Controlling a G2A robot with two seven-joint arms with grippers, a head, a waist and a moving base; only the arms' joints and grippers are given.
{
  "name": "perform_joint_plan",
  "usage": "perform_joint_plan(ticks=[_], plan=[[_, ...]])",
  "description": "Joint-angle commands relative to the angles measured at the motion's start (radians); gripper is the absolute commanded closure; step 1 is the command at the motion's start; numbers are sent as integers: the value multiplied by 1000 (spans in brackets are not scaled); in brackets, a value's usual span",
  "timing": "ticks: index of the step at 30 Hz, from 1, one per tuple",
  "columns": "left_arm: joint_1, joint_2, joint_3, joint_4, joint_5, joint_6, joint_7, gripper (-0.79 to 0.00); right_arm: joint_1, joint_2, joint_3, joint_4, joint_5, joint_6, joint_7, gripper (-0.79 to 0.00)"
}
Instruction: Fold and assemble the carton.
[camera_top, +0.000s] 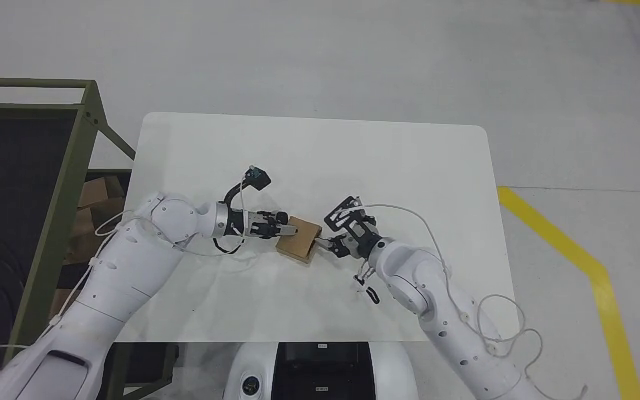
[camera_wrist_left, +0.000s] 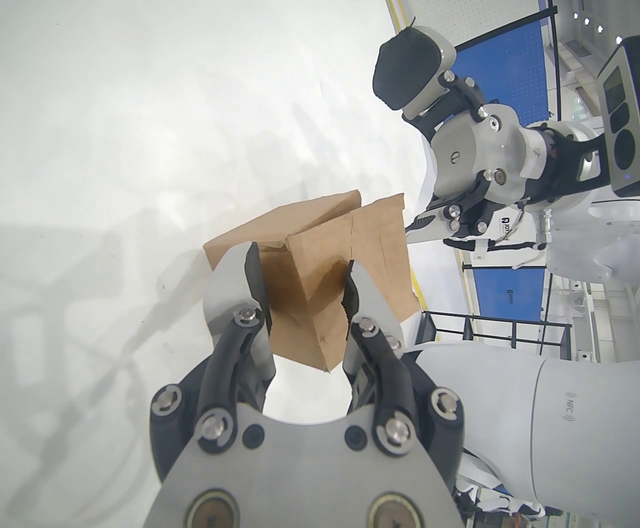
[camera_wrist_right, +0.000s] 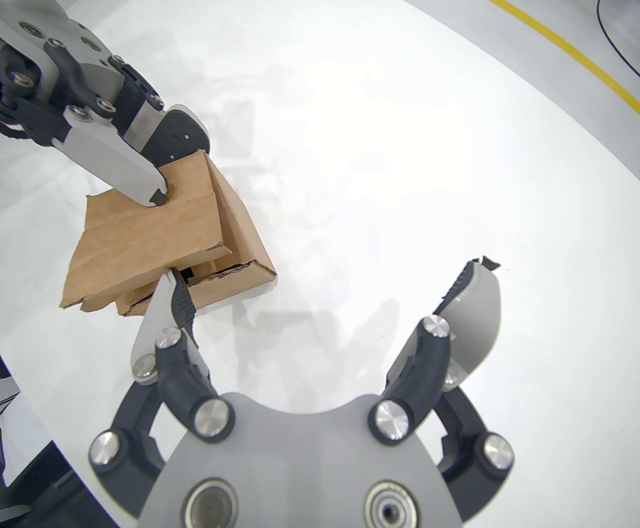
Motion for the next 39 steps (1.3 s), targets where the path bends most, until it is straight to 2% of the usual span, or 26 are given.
perform_joint_plan(ticks=[1,39], plan=[[0,0,0,0,0,1,0,-326,-1,0,1,0,-3,0,-3,-785],[-18,-9,21,22,7,0,-2,-308,-11,4,26,2,-2,-8,3,-785]])
